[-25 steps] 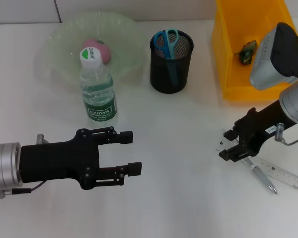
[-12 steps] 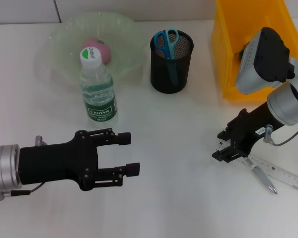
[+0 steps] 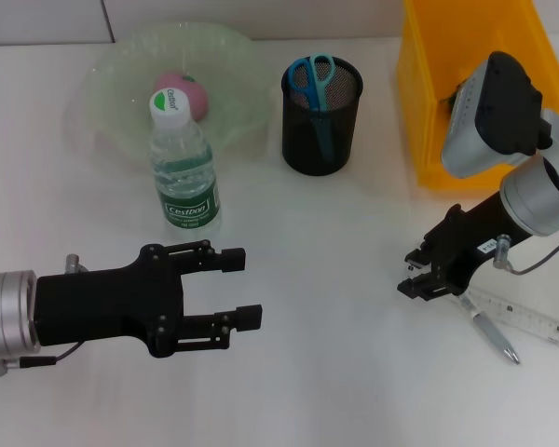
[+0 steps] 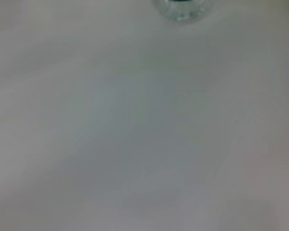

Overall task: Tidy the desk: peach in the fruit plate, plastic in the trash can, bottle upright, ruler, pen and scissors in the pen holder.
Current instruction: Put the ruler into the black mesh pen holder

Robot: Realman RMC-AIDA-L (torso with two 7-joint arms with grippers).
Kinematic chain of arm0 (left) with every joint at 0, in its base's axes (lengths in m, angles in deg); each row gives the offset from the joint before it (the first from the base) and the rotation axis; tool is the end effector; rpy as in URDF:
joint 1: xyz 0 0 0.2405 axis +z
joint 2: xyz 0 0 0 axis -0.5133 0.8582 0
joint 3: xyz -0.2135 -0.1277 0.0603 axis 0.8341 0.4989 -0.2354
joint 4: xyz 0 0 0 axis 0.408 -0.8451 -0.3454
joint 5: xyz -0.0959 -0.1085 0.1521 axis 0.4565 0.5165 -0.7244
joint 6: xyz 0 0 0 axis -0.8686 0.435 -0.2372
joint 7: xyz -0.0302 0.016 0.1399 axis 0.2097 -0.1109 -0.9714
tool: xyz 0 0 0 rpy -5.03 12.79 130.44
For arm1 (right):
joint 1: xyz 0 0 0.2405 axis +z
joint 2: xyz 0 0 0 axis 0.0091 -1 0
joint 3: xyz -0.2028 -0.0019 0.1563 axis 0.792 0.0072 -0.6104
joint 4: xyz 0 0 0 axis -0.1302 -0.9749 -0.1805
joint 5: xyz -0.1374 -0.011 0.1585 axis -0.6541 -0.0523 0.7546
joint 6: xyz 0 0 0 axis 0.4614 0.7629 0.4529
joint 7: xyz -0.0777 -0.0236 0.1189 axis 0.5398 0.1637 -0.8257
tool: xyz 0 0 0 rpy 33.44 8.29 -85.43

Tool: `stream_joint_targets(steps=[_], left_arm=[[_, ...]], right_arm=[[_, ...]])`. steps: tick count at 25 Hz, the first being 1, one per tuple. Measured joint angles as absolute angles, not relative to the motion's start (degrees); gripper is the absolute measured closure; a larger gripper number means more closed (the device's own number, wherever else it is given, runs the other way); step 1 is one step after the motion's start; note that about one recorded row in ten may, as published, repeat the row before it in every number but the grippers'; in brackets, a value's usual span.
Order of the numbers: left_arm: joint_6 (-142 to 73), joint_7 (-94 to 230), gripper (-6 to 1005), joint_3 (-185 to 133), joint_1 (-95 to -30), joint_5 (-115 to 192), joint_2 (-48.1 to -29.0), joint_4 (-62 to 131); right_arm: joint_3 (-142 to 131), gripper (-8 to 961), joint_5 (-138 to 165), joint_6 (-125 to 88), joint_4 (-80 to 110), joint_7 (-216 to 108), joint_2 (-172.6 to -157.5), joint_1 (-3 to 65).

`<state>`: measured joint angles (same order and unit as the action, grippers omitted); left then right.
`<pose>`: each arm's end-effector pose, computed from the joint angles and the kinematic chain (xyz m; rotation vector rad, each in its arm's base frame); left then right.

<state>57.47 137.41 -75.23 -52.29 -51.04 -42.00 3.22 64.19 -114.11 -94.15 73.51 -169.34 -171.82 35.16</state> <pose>-0.2674 0.2595 -0.0227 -2.8822 -0.5415 -0.9634 0.2109 0.3493 -0.0340 -2.9165 0.5425 -0.4882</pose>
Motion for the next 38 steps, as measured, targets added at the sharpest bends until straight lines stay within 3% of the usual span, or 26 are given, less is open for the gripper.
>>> stream_joint_targets(steps=[11,17,22,28,38], left_arm=[[58.2,137.9,256,-75.2,-52.2,-50.9,-42.02,3.2],[58.9,138.2,256,-75.2,-52.2,-50.7,-42.0,3.2],[59.7,138.9,256,-74.9,-52.1,-50.7,-42.0,3.1],[59.8,138.9,256,-74.7,-52.1,-50.6,-42.01,3.1],[60.1,138.5,256,-74.6,-52.0,-50.4,-42.09,3.2]], right_arm=[[55.0,570,-91.1,-90.5,89.4,-164.8,-171.91,27.5],[53.2,549,-54.1,-77.5,78.3,-144.4,-171.8,24.0],[55.1,532,-26.3,-76.4,56.6,-123.7,-171.79,28.7],[55.1,511,-17.9,-75.6,38.6,-113.7,-171.93,37.9],[59.0,476,-17.0,-67.0,29.9,-109.2,-172.34,45.6]])
